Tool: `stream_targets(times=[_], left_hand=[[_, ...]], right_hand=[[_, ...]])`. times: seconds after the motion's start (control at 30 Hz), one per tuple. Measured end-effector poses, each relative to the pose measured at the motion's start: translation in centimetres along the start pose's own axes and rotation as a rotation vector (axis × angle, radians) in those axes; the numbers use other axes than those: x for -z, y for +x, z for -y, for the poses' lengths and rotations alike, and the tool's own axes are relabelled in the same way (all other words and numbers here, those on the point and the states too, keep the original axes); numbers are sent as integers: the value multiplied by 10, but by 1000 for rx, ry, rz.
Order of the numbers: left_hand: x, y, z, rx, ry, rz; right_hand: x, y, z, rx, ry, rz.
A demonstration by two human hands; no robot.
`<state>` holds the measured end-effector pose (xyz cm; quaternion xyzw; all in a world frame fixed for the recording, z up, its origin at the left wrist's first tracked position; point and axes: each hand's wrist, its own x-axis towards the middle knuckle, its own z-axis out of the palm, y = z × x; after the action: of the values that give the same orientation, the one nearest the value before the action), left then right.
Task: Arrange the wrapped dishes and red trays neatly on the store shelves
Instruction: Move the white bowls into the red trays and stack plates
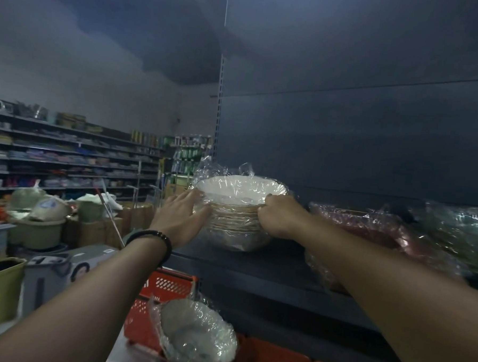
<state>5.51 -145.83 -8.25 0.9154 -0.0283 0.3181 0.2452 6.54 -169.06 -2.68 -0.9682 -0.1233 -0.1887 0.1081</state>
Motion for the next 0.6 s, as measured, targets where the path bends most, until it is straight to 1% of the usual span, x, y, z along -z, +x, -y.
stream_targets(times=[0.03, 0.1, 0.2, 0.27, 0.33, 0.43, 0.53, 0.6], left_hand=[[1, 0, 0, 4, -11, 13], [4, -2, 2, 19, -20, 51], [7, -7, -2, 20, 32, 90], [10, -18, -11, -43, 110, 48], [17, -32, -20, -114, 142, -14], [30, -62, -30, -122, 99, -70], [37, -106, -38, -75, 45, -40], [27, -139, -32, -32, -19, -17]], right_hand=[[-1, -1, 0, 16, -2, -7], [-6, 3, -2, -16, 4, 22], [0, -2, -3, -65, 46, 84], [5, -4, -4, -59, 85, 75], [10, -12, -3, -9, 124, 14], [14, -35, 2, 150, 43, -127], [1, -71, 10, 270, 66, -242], [-16, -100, 12, 372, 139, -275]])
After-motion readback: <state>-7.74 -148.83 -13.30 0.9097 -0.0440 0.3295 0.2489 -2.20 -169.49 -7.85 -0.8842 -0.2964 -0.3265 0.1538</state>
